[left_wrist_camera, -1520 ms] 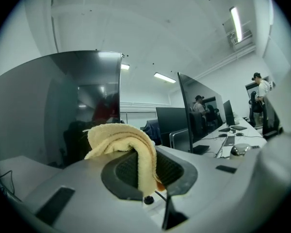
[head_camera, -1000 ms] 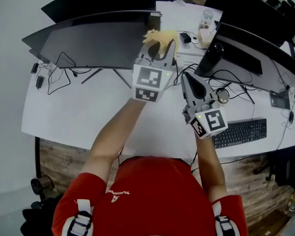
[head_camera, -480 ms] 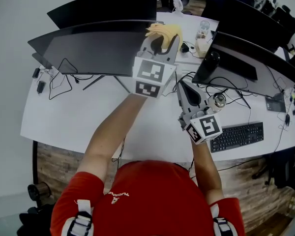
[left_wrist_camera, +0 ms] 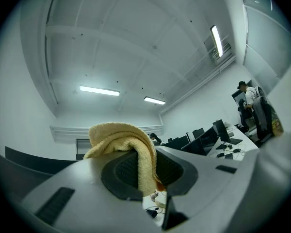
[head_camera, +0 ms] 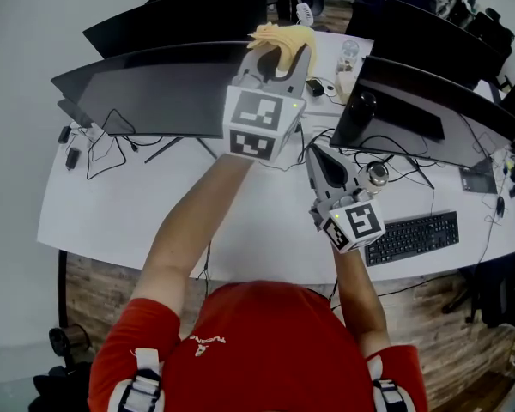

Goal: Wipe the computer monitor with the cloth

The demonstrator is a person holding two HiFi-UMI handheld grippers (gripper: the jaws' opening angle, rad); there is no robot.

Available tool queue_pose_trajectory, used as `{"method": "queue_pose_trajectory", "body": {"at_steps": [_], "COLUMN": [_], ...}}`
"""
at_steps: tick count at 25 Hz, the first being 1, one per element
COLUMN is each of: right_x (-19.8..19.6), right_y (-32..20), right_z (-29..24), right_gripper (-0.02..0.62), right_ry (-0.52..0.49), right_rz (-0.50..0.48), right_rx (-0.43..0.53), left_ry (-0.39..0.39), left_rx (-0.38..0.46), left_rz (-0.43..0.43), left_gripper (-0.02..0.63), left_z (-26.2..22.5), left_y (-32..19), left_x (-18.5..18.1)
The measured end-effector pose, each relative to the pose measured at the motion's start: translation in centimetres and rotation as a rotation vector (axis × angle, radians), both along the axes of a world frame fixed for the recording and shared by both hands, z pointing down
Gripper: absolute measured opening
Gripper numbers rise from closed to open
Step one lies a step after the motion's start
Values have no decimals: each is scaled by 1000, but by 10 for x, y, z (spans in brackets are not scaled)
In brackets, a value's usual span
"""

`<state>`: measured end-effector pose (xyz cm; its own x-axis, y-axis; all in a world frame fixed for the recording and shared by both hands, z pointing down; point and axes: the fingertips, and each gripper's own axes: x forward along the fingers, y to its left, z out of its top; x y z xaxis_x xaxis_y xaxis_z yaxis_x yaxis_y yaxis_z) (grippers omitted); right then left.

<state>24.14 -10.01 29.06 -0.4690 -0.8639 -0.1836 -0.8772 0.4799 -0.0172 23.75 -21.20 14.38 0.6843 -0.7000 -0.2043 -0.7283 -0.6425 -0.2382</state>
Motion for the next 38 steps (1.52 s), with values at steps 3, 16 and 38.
{"method": "queue_pose_trajectory", "body": {"at_steps": [3, 16, 38], "right_x": [-2, -17, -66], "right_y": [1, 8, -9], "right_z": [-1, -1, 3], "right_gripper": [4, 4, 5], "right_ry": [0, 4, 35], "right_rz": [-11, -65, -103], "right_rx": [4, 3, 2], "left_ry": [6, -111, -135], "left_rx": [-1, 65, 54], "left_rz": [7, -176, -293], "left_gripper": [55, 55, 55], "left_z": [-10, -29, -6], "left_y": [7, -28, -61], "left_x": [-2, -46, -145]}}
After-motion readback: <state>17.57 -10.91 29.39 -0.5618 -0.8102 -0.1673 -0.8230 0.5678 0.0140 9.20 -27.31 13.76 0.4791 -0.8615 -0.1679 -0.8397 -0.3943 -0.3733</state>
